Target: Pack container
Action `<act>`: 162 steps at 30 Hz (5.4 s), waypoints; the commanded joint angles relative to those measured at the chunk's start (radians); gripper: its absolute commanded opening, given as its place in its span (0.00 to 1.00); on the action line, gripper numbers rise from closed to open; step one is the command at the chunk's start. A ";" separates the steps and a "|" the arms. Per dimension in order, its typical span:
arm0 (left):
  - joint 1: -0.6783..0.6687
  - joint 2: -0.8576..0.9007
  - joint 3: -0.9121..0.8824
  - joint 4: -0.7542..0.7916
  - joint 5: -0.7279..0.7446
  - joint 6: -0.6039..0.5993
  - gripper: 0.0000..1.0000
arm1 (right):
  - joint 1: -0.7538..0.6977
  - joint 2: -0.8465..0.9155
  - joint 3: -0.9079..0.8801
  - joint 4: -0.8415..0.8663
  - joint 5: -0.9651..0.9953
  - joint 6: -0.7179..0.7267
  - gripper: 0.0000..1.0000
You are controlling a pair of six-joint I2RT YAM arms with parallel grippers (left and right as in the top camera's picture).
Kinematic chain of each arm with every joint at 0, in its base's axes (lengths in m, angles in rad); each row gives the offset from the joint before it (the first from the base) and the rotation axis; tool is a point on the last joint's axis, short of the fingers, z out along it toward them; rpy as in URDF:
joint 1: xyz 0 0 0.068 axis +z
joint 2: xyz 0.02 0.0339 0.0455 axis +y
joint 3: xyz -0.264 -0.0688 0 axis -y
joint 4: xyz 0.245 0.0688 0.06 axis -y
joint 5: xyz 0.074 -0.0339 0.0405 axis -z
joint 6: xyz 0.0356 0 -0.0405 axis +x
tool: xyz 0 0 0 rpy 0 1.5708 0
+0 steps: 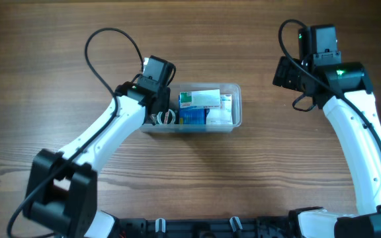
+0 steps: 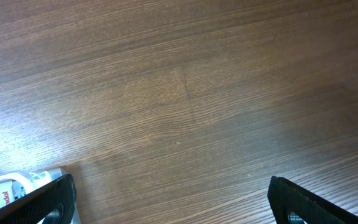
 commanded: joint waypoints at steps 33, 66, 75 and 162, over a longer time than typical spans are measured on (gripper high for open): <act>0.263 -0.541 0.003 -0.134 -0.072 -0.230 1.00 | 0.000 -0.004 0.001 0.003 0.017 -0.012 1.00; 0.263 -0.541 0.003 -0.135 -0.072 -0.230 1.00 | 0.002 -0.730 -0.261 0.337 -0.098 0.058 1.00; 0.263 -0.541 0.003 -0.134 -0.072 -0.231 1.00 | 0.001 -1.376 -1.059 0.830 -0.168 0.215 1.00; 0.262 -0.776 0.003 -0.256 -0.165 -0.151 1.00 | 0.000 -1.454 -1.399 1.019 -0.246 -0.054 1.00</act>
